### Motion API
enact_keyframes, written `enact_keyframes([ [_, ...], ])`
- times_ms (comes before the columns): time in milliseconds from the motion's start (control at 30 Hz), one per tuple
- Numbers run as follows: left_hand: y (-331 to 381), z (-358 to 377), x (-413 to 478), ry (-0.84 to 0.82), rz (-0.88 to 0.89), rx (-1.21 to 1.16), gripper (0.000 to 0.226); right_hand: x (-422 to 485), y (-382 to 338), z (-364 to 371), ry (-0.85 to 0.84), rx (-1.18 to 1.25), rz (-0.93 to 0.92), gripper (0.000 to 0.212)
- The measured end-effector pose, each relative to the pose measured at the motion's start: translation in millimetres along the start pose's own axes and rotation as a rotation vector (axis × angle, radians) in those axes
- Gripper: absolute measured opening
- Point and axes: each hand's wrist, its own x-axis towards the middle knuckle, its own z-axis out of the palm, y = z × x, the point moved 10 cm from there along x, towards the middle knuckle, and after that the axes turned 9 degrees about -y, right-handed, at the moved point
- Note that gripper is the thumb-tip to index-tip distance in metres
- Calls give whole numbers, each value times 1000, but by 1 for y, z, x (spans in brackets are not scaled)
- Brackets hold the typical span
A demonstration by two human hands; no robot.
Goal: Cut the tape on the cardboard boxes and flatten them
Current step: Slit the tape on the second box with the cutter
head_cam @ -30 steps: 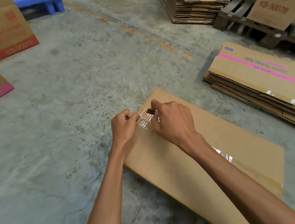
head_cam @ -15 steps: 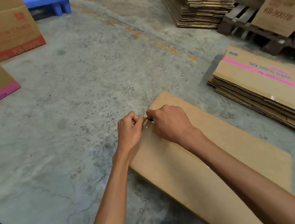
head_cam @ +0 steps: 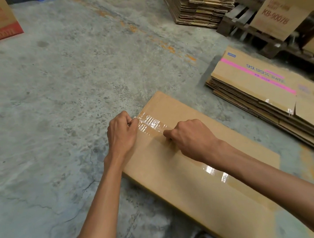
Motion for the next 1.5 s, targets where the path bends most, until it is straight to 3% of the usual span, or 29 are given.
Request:
enact_keyframes([
  [467,12,9,1,-27,36,151,31,-32,29,32,9,160,84,39],
  [633,15,15,4,-48,21,253,47,-31,31,39,23,182,97,39],
  [1100,15,13,5,-3,51,284,44,-55,36,50,93,196,82,31],
  [1500,13,13,7,3,27,245,45,-87,50,74,18,248,92,26],
])
